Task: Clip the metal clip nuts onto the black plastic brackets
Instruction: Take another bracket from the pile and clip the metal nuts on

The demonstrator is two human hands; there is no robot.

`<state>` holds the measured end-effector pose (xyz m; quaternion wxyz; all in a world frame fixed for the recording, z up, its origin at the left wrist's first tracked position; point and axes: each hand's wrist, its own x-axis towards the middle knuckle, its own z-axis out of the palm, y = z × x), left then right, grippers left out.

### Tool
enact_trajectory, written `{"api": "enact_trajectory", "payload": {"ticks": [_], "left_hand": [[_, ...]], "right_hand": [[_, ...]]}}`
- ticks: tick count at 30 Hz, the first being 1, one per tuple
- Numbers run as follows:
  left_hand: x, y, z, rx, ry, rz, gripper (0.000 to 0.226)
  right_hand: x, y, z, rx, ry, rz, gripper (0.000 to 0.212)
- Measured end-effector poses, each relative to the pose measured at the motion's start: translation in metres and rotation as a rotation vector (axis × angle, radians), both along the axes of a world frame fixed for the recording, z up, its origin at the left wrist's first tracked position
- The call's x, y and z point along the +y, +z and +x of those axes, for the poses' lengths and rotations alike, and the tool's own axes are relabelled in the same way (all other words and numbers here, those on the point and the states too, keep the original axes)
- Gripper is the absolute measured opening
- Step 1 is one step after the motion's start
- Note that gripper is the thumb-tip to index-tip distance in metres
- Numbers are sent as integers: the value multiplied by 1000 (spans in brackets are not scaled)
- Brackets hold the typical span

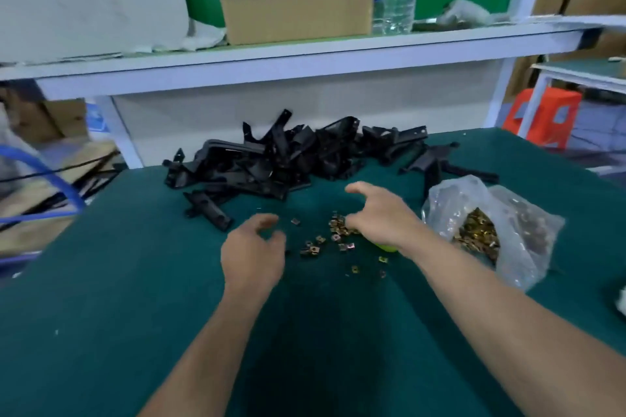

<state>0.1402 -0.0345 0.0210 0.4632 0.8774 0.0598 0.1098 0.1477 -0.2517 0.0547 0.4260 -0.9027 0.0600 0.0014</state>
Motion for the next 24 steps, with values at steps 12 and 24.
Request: {"api": "enact_trajectory", "payload": {"ticks": [12,24], "left_hand": [[20,-40,57,7,-266,304,13],[20,-41,65,-119,7,26,29]], "right_hand": [[43,-29,140,57,-20,-317,82],[115,-34,195,37,312,-803,54]]}}
